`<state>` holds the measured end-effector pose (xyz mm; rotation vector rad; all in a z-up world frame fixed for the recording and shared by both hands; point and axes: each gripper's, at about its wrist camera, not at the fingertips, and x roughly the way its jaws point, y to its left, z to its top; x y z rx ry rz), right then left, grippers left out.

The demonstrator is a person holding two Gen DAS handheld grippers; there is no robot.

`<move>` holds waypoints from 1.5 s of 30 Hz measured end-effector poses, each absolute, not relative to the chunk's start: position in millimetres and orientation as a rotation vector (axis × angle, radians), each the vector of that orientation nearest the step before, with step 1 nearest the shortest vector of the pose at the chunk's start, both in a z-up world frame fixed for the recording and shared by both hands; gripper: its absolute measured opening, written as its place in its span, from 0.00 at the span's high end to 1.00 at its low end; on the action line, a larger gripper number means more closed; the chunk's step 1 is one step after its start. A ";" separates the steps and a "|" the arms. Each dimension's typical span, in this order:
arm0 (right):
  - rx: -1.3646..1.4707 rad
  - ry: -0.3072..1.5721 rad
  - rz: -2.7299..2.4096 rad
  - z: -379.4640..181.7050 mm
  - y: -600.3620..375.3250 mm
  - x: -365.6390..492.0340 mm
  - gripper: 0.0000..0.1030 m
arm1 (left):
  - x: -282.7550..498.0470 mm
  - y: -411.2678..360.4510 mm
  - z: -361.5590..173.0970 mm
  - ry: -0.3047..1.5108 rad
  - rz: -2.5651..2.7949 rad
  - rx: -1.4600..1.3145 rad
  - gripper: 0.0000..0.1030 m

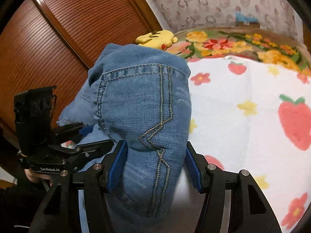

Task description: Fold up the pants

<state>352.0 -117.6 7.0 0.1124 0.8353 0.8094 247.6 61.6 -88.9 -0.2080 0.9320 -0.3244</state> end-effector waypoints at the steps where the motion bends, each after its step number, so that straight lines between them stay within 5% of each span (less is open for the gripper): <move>1: 0.139 0.854 0.828 3.0 -118.2 356.2 0.41 | 246.6 62.3 -89.3 0.930 -0.328 -0.212 0.42; 3: 0.134 0.849 0.835 2.5 -117.9 357.7 0.44 | 244.8 63.2 -87.8 0.926 -0.323 -0.211 0.46; 8: 0.091 0.811 0.875 17.9 -113.3 354.4 0.72 | 238.6 62.9 -77.5 0.899 -0.319 -0.215 0.55; 11: 0.061 0.756 0.903 36.2 -107.8 346.9 0.76 | 230.9 68.9 -65.3 0.863 -0.350 -0.246 0.69; 32: -0.189 0.395 1.119 200.8 0.2 279.9 0.78 | 138.1 184.5 89.4 0.432 -0.143 -0.243 0.71; 45: 0.054 0.376 1.324 197.8 36.3 324.8 0.78 | 133.1 248.0 134.5 0.372 0.029 -0.166 0.71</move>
